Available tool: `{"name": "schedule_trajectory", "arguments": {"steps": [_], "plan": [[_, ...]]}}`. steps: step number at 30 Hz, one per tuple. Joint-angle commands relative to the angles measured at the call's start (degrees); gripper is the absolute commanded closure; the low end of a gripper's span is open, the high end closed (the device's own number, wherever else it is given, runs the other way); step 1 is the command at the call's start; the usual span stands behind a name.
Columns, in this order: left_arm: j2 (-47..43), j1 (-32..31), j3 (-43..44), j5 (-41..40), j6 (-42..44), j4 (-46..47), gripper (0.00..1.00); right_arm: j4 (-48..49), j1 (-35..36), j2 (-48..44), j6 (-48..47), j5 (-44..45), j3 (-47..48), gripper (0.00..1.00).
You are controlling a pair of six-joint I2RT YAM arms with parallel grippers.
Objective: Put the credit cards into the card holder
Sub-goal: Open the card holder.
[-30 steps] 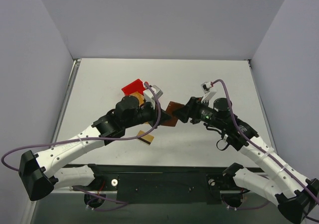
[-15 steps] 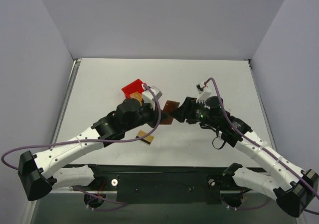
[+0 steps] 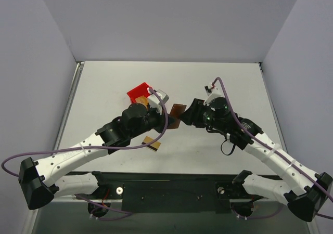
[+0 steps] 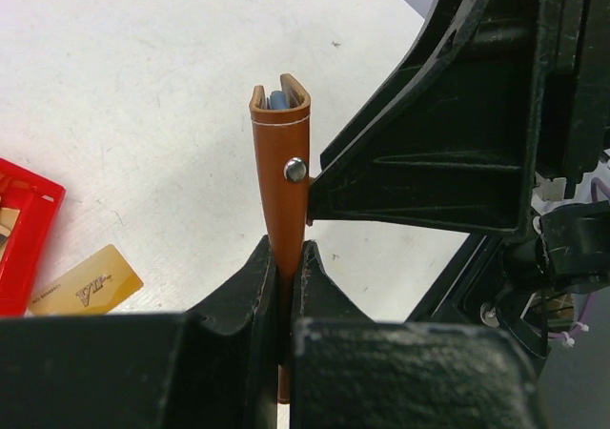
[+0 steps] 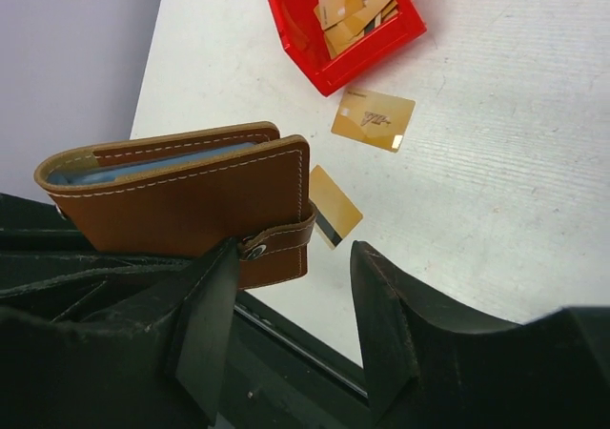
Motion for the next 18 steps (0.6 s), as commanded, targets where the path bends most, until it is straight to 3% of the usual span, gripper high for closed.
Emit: {"name": "schedule_trajectory", "arguments": {"steps": [1, 10, 15, 18], "plan": [[-2.0, -0.4, 2.2, -3.7, 0.9, 3.1, 1.0, -16.8, -1.5, 2.4, -0.9, 17.5, 3.7, 0.58], [0.1, -1.3, 3.6, -7.6, 1.3, 0.5, 1.0, -19.6, -1.6, -2.3, -1.9, 23.0, 5.5, 0.59], [0.5, -1.3, 4.0, -8.2, 1.1, 0.2, 1.0, -6.7, -1.6, -8.1, -5.0, 12.9, -0.6, 0.57], [1.0, -1.3, 4.2, -8.2, 0.9, -0.2, 1.0, 1.3, -1.6, -11.3, -5.6, 8.0, -3.9, 0.45]]}}
